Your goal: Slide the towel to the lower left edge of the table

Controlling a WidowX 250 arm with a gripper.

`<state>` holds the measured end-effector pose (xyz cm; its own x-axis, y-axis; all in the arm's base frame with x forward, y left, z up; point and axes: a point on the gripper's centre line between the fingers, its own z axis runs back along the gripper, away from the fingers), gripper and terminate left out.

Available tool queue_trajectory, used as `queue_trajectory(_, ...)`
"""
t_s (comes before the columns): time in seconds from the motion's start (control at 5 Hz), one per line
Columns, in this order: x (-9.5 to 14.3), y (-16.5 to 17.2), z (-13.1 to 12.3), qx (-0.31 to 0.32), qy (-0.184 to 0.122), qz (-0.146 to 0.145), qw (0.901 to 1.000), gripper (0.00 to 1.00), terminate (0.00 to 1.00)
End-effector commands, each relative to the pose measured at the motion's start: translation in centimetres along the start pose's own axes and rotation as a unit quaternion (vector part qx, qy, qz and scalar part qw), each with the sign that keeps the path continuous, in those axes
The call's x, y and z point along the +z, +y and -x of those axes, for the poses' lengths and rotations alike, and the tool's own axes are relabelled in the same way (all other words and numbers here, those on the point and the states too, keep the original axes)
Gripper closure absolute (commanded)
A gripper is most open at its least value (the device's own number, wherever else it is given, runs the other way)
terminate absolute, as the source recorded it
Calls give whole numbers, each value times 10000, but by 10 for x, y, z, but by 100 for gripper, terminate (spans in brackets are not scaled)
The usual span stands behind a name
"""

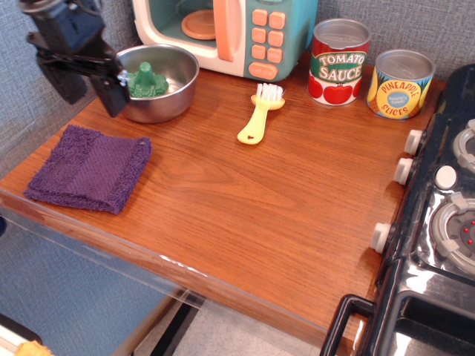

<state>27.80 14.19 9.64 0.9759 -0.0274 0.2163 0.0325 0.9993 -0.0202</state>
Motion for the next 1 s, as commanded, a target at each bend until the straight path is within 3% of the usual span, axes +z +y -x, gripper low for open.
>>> queue_trajectory(0.0, 12, -47, 0, 164, 28, -337, 9993, 0, 0)
queue_trajectory(0.2, 9, -68, -3, 230, 25, -345, 9991, 0, 0)
queue_trajectory(0.6, 9, -68, -3, 230, 25, -345, 9991, 0, 0)
queue_trajectory(0.8, 9, -68, -3, 230, 25, -345, 9991, 0, 100)
